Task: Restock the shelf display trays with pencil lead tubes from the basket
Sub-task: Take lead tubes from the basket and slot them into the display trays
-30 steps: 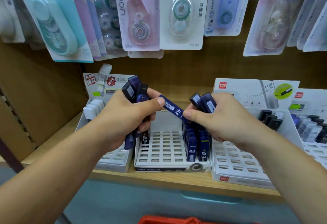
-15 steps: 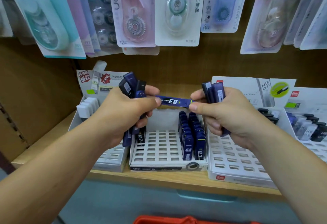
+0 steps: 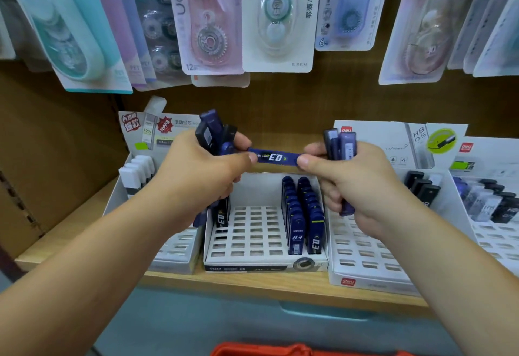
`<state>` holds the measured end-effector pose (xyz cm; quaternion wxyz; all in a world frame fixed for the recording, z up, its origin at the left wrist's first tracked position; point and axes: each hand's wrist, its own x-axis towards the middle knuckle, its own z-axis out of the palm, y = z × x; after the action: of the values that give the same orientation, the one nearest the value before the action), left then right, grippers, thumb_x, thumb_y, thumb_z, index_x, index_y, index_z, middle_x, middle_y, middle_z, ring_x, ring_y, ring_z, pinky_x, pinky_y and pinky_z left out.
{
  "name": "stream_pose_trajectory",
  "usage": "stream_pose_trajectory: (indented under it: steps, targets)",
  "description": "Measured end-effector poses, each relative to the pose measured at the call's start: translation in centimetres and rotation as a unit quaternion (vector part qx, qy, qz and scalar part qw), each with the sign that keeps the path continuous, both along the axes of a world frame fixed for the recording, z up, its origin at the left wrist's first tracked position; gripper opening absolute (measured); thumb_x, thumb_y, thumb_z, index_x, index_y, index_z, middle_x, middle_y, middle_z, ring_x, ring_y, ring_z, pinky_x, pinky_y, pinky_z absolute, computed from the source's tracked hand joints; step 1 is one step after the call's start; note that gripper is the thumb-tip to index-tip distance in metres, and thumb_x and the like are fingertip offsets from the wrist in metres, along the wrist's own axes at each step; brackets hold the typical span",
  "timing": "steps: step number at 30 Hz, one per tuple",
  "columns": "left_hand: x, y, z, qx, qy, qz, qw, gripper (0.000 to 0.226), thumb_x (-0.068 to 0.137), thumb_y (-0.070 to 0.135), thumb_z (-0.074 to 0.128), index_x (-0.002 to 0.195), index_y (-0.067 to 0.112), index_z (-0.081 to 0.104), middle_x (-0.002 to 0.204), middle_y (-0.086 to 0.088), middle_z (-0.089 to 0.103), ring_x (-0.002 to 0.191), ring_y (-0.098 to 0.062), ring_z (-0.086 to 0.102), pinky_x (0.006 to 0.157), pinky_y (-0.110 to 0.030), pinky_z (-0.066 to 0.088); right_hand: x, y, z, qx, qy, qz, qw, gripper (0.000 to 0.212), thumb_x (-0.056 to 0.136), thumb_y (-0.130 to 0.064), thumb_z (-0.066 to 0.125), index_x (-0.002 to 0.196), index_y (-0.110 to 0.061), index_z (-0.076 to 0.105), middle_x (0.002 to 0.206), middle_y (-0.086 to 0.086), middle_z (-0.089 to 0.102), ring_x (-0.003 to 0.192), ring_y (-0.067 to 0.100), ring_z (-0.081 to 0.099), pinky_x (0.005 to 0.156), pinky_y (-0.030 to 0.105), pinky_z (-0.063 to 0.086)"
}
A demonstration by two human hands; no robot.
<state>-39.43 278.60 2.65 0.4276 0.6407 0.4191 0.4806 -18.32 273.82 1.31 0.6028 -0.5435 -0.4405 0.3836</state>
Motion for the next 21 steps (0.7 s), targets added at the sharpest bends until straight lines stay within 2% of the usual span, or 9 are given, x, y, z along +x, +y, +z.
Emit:
stream_pose_trajectory:
  steps: [2,5,9,12,14,17,18,21]
  targets:
    - [0.1,0.1,-0.5,-0.015,0.026,0.019,0.999,0.014,0.088,0.016,0.082,0.096,0.017,0.071,0.06,-0.005,0.059,0.046,-0.016,0.05,0.043,-0.027,0.043,-0.3,0.2,0.0,0.0,0.079,-0.009,0.997,0.018,0.088,-0.01,0.08,0.103,-0.006,0.071,0.048,0.002,0.051,0.037,0.013,0.033,0.038,0.023,0.03]
    - [0.2,0.1,-1.5,-0.026,0.036,0.034,0.998,0.015,0.087,0.014,0.082,0.094,0.014,0.069,0.058,-0.003,0.058,0.043,-0.013,0.05,0.043,-0.025,0.042,-1.0,0.3,-0.2,0.001,0.077,-0.005,0.997,0.016,0.09,-0.011,0.079,0.102,-0.005,0.071,0.045,0.001,0.046,0.036,0.014,0.033,0.038,0.025,0.031]
    - [0.2,-0.3,-2.0,-0.047,0.055,0.02,0.997,0.013,0.086,0.018,0.083,0.091,0.016,0.071,0.062,-0.002,0.062,0.05,-0.016,0.055,0.05,-0.028,0.047,-1.2,0.2,0.1,0.022,-0.048,-0.03,0.998,0.01,0.09,-0.013,0.079,0.099,-0.014,0.074,0.049,-0.002,0.054,0.036,0.011,0.042,0.04,0.024,0.035]
    - [-0.1,-0.5,-1.9,-0.015,0.079,0.031,0.996,0.01,0.086,0.022,0.084,0.086,0.021,0.073,0.061,0.005,0.064,0.053,-0.01,0.059,0.055,-0.03,0.05,-1.0,0.0,0.7,0.059,-0.176,-0.052,0.981,0.011,0.086,-0.016,0.083,0.092,-0.022,0.075,0.071,-0.006,0.072,0.042,-0.003,0.055,0.04,0.012,0.039]
    - [-0.5,-0.5,-1.9,0.015,0.072,0.05,0.996,0.01,0.086,0.022,0.083,0.085,0.021,0.073,0.063,0.005,0.066,0.056,-0.009,0.06,0.059,-0.032,0.052,-0.9,0.4,1.1,0.079,-0.206,-0.039,0.975,0.014,0.084,-0.015,0.085,0.091,-0.022,0.075,0.08,-0.005,0.075,0.051,-0.007,0.06,0.046,0.009,0.044]
    - [-1.4,-0.5,-2.1,0.02,0.076,0.075,0.994,0.01,0.086,0.022,0.083,0.086,0.021,0.073,0.066,0.008,0.069,0.057,-0.004,0.061,0.062,-0.031,0.052,-0.7,1.3,1.2,0.076,-0.271,-0.031,0.959,0.018,0.081,-0.017,0.088,0.088,-0.026,0.075,0.081,-0.01,0.075,0.077,0.001,0.071,0.073,0.021,0.059]
    - [-1.5,-0.6,-2.1,0.013,0.08,0.07,0.994,0.01,0.086,0.021,0.083,0.086,0.021,0.073,0.065,0.01,0.068,0.056,-0.003,0.061,0.061,-0.03,0.051,-0.8,1.5,1.2,0.067,-0.29,-0.027,0.954,0.018,0.08,-0.019,0.089,0.087,-0.027,0.074,0.081,-0.011,0.075,0.081,0.004,0.072,0.077,0.024,0.059]
    - [-1.6,-1.1,-2.2,-0.023,0.095,0.038,0.994,0.009,0.086,0.019,0.082,0.089,0.016,0.074,0.065,0.004,0.066,0.057,-0.011,0.061,0.057,-0.028,0.051,-1.2,2.3,0.7,0.037,-0.344,-0.014,0.938,0.015,0.08,-0.023,0.088,0.086,-0.025,0.074,0.084,-0.012,0.073,0.083,0.006,0.07,0.078,0.029,0.059]
